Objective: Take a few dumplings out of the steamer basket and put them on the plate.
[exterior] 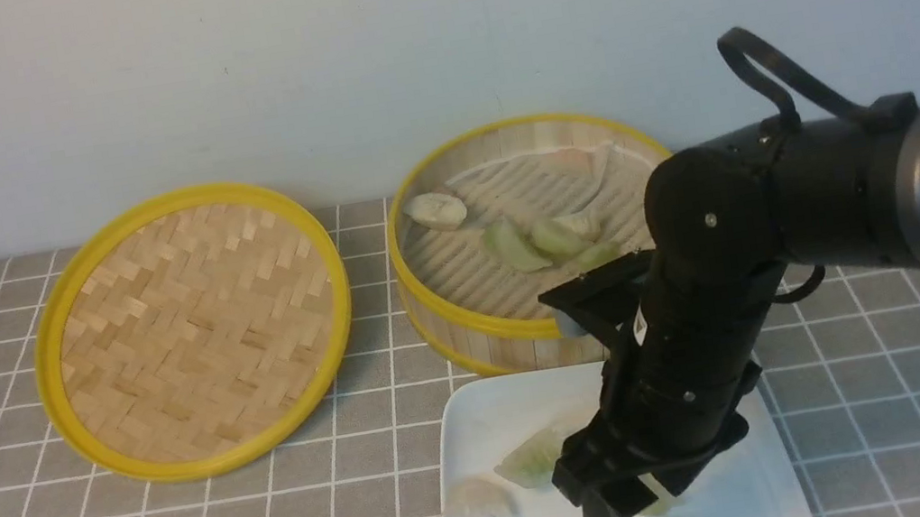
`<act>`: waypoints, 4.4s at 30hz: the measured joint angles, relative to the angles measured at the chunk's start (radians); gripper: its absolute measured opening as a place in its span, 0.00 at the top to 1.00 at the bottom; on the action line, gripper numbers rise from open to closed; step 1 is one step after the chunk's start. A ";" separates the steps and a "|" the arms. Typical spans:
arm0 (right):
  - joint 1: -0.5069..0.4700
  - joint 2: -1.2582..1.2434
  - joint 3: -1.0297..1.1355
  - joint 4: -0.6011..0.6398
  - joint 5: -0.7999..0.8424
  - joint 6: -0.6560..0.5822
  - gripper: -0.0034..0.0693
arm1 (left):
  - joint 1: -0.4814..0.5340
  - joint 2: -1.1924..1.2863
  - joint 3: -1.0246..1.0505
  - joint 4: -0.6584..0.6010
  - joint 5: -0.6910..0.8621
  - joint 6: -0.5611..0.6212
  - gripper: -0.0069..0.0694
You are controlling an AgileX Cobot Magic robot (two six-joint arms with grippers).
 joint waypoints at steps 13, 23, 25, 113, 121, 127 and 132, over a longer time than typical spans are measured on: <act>-0.145 0.190 -0.586 -0.307 0.122 0.045 0.07 | 0.000 0.000 0.000 0.000 0.000 0.000 0.92; -0.193 0.488 -0.827 -0.294 0.148 -0.063 0.20 | 0.000 0.000 0.000 0.000 0.000 0.000 0.92; -0.193 0.515 -0.844 -0.289 0.148 -0.080 0.20 | 0.000 0.000 0.000 0.000 0.000 0.000 0.92; 0.053 -1.390 0.593 -0.625 -0.667 0.549 0.97 | 0.000 0.000 0.000 0.000 0.000 0.000 0.92; 0.053 -1.634 0.730 -0.641 -0.699 0.566 0.97 | 0.000 0.000 0.000 0.000 0.000 0.000 0.92; 0.053 -1.707 0.741 -0.641 -0.703 0.568 0.97 | 0.000 0.000 0.000 0.000 0.000 0.000 0.92; 0.053 -1.716 0.742 -0.509 -0.707 0.444 0.97 | 0.000 0.000 0.000 0.000 0.000 0.000 0.92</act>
